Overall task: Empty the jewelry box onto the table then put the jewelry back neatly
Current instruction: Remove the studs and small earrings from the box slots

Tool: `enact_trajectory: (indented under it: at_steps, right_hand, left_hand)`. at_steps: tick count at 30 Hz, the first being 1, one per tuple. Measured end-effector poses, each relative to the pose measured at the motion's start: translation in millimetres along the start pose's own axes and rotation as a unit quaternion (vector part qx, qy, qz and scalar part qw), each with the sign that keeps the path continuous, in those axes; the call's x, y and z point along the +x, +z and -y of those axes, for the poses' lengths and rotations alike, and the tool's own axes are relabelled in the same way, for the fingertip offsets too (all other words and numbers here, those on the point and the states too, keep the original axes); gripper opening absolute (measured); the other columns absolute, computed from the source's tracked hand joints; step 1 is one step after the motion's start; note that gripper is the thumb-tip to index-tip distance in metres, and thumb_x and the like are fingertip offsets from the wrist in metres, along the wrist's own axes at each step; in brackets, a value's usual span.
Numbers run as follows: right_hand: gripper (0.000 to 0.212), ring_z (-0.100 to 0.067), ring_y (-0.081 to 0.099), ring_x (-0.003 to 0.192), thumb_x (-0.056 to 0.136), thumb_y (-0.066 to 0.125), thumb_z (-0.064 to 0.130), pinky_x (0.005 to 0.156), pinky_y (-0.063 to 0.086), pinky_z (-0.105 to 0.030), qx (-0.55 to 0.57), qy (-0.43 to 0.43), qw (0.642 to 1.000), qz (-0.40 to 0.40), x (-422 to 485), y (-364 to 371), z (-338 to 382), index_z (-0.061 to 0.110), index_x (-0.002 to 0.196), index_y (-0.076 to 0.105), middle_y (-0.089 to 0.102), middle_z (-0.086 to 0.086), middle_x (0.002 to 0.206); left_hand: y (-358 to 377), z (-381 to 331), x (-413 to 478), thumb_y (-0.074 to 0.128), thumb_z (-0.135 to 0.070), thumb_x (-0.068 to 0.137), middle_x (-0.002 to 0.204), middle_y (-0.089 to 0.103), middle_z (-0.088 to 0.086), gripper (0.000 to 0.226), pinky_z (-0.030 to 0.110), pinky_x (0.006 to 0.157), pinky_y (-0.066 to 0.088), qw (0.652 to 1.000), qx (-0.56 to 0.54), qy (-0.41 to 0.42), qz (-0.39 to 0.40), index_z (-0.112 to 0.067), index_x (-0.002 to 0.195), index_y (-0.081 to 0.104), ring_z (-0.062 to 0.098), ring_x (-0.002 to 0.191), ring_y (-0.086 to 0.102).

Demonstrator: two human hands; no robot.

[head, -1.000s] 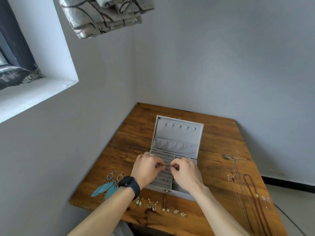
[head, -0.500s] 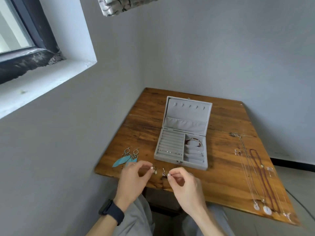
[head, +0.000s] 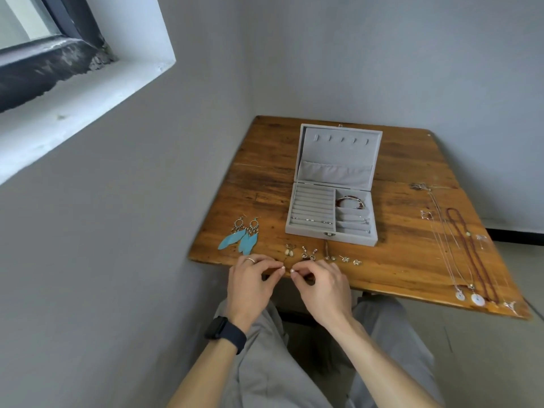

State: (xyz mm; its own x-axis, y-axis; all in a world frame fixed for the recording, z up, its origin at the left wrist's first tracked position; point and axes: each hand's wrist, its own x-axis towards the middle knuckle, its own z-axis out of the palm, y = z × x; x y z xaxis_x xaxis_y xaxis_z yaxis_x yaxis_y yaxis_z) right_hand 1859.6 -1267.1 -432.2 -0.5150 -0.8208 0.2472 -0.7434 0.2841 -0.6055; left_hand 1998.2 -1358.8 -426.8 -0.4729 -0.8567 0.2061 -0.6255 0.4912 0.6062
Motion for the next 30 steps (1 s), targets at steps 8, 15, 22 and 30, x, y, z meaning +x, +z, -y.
enact_trajectory:
  at_steps: [8,15,22,30]
  right_hand:
    - [0.012,-0.009,0.059,0.087,0.086,0.075,0.032,0.078,0.050,-0.035,0.030,0.000,1.000,0.010,6.5,8.3,3.0,0.031,0.098,0.075,0.067,0.018,0.089]
    - [0.019,-0.005,0.057,0.083,0.087,0.074,0.032,0.077,0.054,-0.035,0.028,-0.006,0.999,0.014,11.1,6.1,2.2,0.029,0.106,0.075,0.066,0.017,0.090]
    - [0.027,-0.007,0.058,0.081,0.085,0.076,0.025,0.078,0.055,-0.039,0.062,-0.021,0.998,0.017,7.2,3.8,-1.0,0.026,0.112,0.075,0.063,0.016,0.088]
    - [0.026,-0.005,0.055,0.082,0.085,0.076,0.026,0.078,0.054,-0.034,0.063,-0.018,0.998,0.021,5.7,4.0,-3.2,0.027,0.112,0.074,0.061,0.017,0.088]
  left_hand:
    - [2.2,2.3,4.2,0.071,-0.046,0.086,0.104,0.065,-0.016,0.020,0.035,0.089,0.041,1.000,0.003,-0.005,-0.003,-0.040,0.104,0.075,0.008,0.105,0.050]
    - [0.8,6.0,9.2,0.072,-0.046,0.085,0.108,0.064,-0.015,0.024,0.035,0.092,0.040,1.000,-0.013,-0.004,0.014,-0.040,0.109,0.073,0.009,0.109,0.049]
    - [-3.1,6.6,9.3,0.073,-0.043,0.086,0.110,0.063,-0.014,0.025,0.035,0.094,0.040,1.000,-0.017,-0.005,0.023,-0.039,0.110,0.073,0.009,0.109,0.049]
    - [-5.5,3.3,8.4,0.073,-0.042,0.086,0.109,0.063,-0.014,0.021,0.038,0.095,0.042,1.000,-0.007,0.002,0.028,-0.038,0.107,0.072,0.010,0.109,0.050]
